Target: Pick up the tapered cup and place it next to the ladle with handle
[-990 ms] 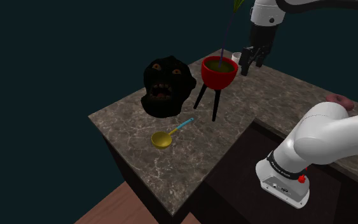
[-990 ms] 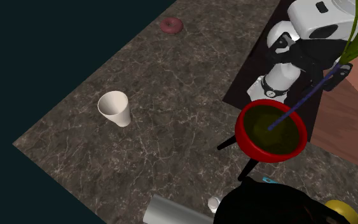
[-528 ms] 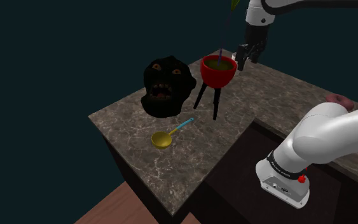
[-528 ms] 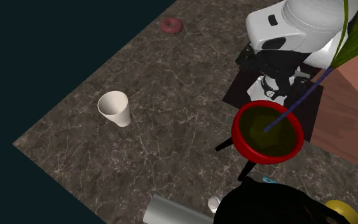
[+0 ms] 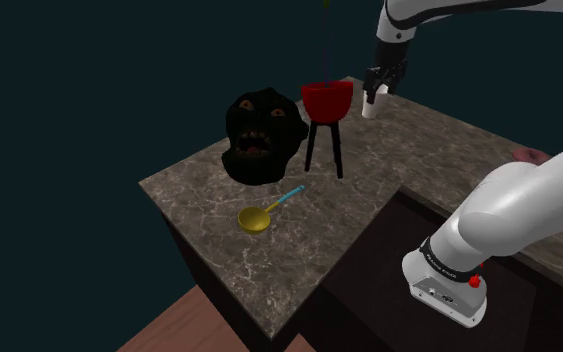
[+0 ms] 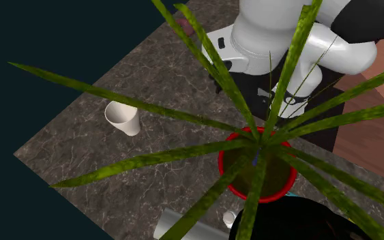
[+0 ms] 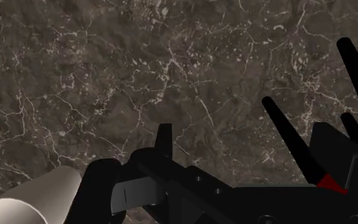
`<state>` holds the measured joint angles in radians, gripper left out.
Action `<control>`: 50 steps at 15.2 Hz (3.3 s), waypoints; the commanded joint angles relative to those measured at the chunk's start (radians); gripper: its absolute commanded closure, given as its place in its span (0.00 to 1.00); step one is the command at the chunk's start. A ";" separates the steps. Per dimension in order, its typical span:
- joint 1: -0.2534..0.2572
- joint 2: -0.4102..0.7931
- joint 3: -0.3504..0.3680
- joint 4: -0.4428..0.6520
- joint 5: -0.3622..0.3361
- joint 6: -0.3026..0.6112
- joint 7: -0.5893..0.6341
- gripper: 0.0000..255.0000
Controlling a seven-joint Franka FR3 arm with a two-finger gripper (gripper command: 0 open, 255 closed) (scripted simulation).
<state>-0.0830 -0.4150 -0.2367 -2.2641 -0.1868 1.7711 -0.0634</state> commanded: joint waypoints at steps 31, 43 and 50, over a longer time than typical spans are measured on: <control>-0.227 0.921 -0.175 0.730 0.245 0.190 -0.363 0.00; -0.228 0.921 -0.175 0.730 0.245 0.189 -0.363 1.00; -0.227 0.913 -0.177 0.745 0.242 0.167 -0.363 1.00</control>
<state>-0.3107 0.5007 -0.4131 -1.5268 0.0567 1.9483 -0.4273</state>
